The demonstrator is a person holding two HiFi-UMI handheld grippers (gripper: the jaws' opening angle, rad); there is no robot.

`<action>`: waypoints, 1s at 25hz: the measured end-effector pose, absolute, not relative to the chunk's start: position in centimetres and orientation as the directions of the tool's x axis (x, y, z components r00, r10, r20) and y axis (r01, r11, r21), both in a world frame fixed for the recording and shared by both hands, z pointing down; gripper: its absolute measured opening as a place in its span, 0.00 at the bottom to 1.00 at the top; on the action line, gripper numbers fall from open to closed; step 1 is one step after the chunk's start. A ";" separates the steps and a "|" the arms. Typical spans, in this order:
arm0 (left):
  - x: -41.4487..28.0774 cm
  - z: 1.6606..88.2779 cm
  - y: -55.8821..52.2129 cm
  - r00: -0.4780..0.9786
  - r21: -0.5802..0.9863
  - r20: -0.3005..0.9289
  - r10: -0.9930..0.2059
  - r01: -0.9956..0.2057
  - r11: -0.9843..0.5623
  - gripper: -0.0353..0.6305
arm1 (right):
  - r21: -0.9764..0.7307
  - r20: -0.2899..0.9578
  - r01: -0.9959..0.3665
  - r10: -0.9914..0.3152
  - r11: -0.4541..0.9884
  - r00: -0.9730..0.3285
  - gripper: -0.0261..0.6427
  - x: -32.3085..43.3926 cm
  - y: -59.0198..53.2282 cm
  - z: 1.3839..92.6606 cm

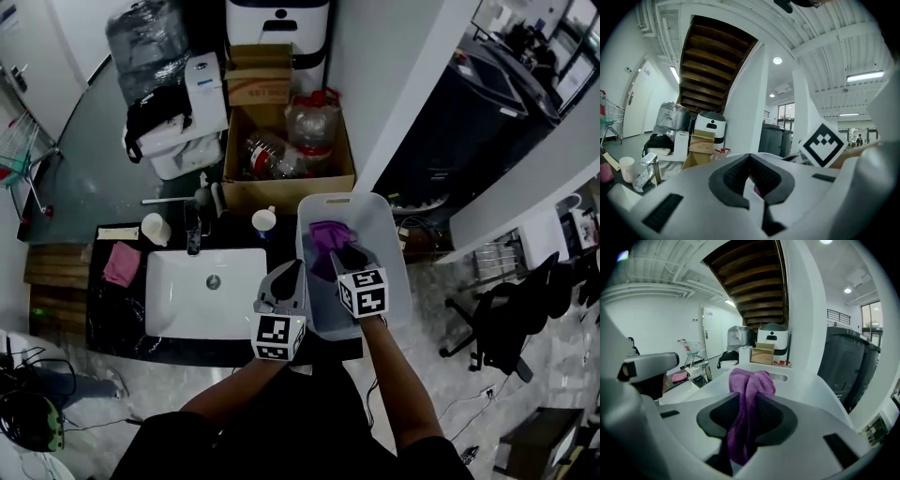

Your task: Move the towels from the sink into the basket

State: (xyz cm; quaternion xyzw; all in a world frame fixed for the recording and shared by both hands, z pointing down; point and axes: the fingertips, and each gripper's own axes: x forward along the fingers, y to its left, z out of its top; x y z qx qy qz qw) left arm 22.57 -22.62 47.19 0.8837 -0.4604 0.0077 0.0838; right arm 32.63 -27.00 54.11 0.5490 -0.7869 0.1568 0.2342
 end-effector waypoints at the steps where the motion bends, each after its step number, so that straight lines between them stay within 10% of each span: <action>1: 22.7 47.1 -23.1 0.570 0.139 0.090 -0.817 -0.819 -0.556 0.07 | -0.007 0.557 -0.936 -0.776 0.353 -0.297 0.22 32.6 -27.6 55.0; 25: 25.9 46.2 -26.3 0.410 0.047 0.147 -0.900 -0.912 -0.408 0.07 | -0.164 0.765 -0.873 -0.500 0.459 -0.406 0.24 31.4 -34.2 72.0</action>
